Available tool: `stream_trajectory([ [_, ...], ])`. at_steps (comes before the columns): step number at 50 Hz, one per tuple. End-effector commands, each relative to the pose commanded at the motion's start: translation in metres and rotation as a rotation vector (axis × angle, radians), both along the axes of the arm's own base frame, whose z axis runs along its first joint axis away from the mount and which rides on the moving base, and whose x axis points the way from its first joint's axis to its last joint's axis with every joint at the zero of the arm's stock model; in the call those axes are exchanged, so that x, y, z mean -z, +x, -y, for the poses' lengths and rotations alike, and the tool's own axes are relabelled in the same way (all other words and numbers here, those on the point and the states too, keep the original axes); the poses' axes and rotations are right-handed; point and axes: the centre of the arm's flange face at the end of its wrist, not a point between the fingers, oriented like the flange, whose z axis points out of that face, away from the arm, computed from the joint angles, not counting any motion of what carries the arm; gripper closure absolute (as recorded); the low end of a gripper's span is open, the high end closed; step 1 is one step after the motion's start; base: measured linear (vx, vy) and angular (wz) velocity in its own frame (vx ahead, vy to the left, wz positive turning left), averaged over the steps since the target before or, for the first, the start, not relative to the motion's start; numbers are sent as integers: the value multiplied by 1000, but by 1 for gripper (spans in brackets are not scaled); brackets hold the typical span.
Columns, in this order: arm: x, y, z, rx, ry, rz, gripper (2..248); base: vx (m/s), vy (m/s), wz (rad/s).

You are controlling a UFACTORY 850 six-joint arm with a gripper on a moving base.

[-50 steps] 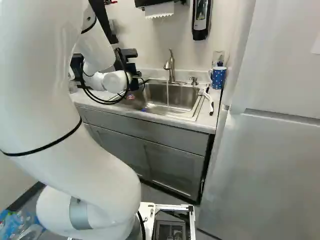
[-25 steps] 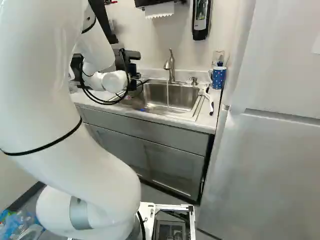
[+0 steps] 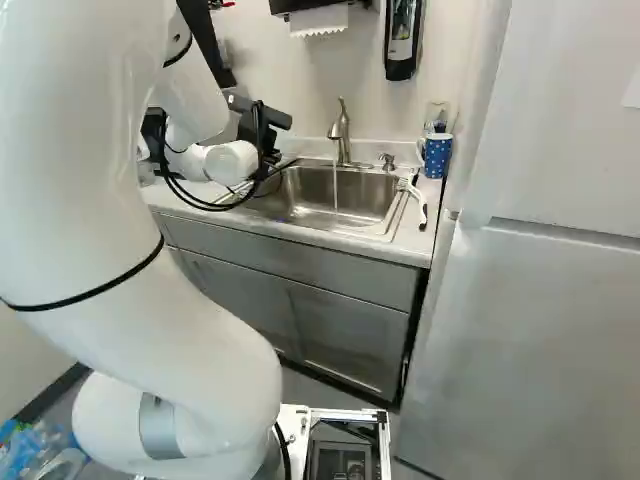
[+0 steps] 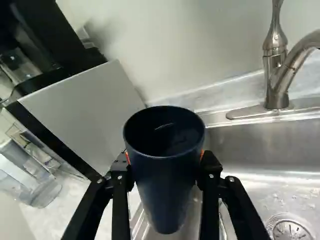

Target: Rinse the cup and place it in the tray

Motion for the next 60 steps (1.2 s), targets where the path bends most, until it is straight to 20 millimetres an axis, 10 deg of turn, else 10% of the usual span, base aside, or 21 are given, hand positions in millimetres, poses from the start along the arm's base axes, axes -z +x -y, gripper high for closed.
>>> stream_trajectory([
  [60,0,0,0,95,614,-105,124,0,0,0],
])
